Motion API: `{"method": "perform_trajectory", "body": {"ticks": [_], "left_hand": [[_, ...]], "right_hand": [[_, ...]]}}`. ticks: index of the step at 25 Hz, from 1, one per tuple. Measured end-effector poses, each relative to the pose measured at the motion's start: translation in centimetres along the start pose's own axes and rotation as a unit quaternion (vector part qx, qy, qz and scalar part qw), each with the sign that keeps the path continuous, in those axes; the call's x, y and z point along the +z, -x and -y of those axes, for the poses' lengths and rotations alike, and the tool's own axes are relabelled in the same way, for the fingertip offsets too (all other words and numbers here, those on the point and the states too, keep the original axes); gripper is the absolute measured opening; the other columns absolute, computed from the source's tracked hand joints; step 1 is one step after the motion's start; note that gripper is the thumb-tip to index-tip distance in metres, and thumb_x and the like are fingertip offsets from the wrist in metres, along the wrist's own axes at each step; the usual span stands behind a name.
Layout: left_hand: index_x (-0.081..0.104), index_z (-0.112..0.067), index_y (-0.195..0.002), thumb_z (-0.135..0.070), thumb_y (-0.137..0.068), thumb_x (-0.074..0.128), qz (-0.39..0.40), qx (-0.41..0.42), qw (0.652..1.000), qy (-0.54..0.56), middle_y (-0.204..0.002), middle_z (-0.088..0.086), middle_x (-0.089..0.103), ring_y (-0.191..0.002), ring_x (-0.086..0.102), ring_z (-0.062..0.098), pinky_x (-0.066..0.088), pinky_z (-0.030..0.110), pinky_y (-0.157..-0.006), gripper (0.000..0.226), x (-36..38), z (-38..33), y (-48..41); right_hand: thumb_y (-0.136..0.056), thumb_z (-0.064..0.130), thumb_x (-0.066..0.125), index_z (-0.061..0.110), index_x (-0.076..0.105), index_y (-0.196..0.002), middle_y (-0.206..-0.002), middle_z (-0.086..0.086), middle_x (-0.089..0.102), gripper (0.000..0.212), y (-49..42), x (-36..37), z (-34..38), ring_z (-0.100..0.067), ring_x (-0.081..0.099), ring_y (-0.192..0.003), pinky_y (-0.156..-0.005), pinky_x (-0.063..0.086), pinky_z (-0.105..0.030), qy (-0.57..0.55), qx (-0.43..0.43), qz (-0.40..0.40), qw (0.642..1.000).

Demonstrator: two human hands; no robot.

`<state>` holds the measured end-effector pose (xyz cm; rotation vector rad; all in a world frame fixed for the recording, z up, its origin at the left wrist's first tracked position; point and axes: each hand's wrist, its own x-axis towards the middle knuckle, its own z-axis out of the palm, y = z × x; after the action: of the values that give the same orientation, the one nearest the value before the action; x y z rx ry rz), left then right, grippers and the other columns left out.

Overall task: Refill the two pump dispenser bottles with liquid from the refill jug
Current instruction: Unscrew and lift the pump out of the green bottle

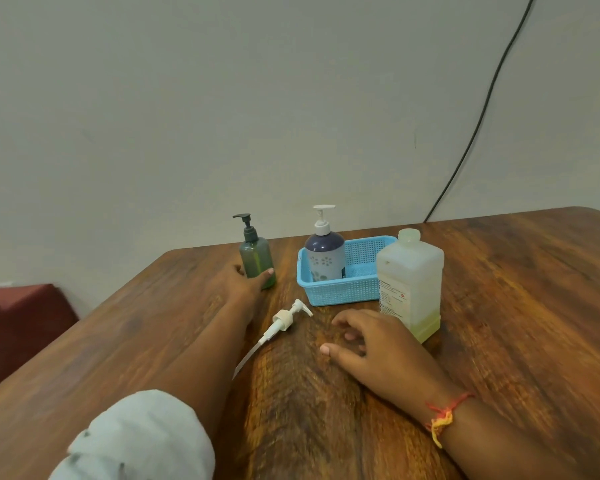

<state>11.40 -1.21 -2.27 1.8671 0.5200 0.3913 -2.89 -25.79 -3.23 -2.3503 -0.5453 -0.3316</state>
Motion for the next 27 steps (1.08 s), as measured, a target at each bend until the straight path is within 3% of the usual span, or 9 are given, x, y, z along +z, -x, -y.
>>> {"method": "perform_trajectory", "body": {"ticks": [7,11,13,16,20,23,25,27], "left_hand": [[0.045,-0.017,-0.146,-0.030,-0.083,0.082,-0.011,0.031,0.999,0.037,-0.147,0.006,0.055,-0.127,0.058,0.029,0.050,0.045,-0.105,0.074,-0.7,0.1,-0.4],[0.049,-0.013,-0.142,-0.034,-0.087,0.077,0.004,0.121,0.989,0.080,-0.140,0.005,0.059,-0.126,0.058,0.024,0.050,0.032,-0.095,0.066,-2.6,-1.1,2.8],[0.054,-0.015,-0.135,-0.041,-0.084,0.078,0.051,0.172,0.979,0.095,-0.134,0.001,0.063,-0.121,0.061,0.018,0.052,0.029,-0.094,0.062,-4.0,-1.5,5.2],[0.058,-0.020,-0.135,-0.055,-0.072,0.079,0.134,0.196,0.965,0.106,-0.129,-0.002,0.068,-0.120,0.064,0.017,0.054,0.040,-0.101,0.075,-5.3,-1.4,9.4],[0.062,-0.022,-0.131,-0.036,-0.085,0.076,0.265,0.199,0.939,0.095,-0.127,-0.002,0.071,-0.118,0.068,0.017,0.056,0.043,-0.101,0.051,-4.2,-0.6,14.0],[0.059,-0.020,-0.134,-0.028,-0.085,0.073,0.362,0.187,0.912,0.043,-0.128,-0.002,0.069,-0.117,0.067,0.013,0.058,0.030,-0.092,0.052,-3.2,-0.5,15.8],[0.055,-0.018,-0.135,-0.022,-0.088,0.069,0.414,0.181,0.892,0.003,-0.127,-0.002,0.066,-0.112,0.066,0.004,0.056,0.019,-0.086,0.049,-2.9,-1.0,16.4],[0.051,-0.020,-0.135,-0.015,-0.093,0.065,0.445,0.171,0.879,-0.014,-0.127,-0.003,0.062,-0.108,0.065,-0.003,0.054,0.013,-0.083,0.045,-3.0,-1.5,16.5]], "right_hand": [[-0.089,0.059,0.063,0.033,0.059,-0.133,-0.121,0.016,0.061,0.052,-0.1,0.0,-0.2,0.000,0.058,-0.103,-0.087,0.055,-0.023,0.009,0.007,0.006,1.000],[-0.088,0.059,0.064,0.031,0.059,-0.133,-0.121,0.014,0.062,0.053,0.0,0.0,0.3,0.000,0.058,-0.103,-0.086,0.054,-0.022,0.002,0.005,0.006,1.000],[-0.088,0.057,0.066,0.029,0.059,-0.134,-0.121,0.013,0.062,0.055,0.0,0.0,0.3,-0.001,0.059,-0.104,-0.088,0.055,-0.024,-0.012,0.005,-0.008,1.000],[-0.090,0.054,0.065,0.027,0.052,-0.140,-0.130,0.009,0.060,0.058,-0.1,-0.1,0.3,-0.003,0.059,-0.112,-0.094,0.055,-0.028,-0.042,0.012,-0.026,0.999],[-0.097,0.054,0.052,0.026,0.036,-0.150,-0.142,0.006,0.054,0.062,-0.1,-0.1,0.5,-0.011,0.056,-0.126,-0.102,0.052,-0.035,-0.159,0.023,-0.062,0.985],[-0.088,0.071,0.046,0.034,0.027,-0.152,-0.145,0.011,0.050,0.077,0.2,-0.1,0.6,-0.004,0.053,-0.126,-0.104,0.051,-0.036,-0.223,0.025,-0.059,0.973],[-0.091,0.067,0.049,0.036,0.028,-0.152,-0.143,0.016,0.048,0.072,0.1,-0.3,0.6,0.007,0.055,-0.117,-0.100,0.051,-0.027,-0.232,0.029,-0.052,0.971],[-0.092,0.060,0.056,0.036,0.034,-0.148,-0.140,0.018,0.049,0.064,0.0,-0.5,0.4,0.003,0.055,-0.120,-0.097,0.052,-0.025,-0.232,0.031,-0.050,0.971]]}}
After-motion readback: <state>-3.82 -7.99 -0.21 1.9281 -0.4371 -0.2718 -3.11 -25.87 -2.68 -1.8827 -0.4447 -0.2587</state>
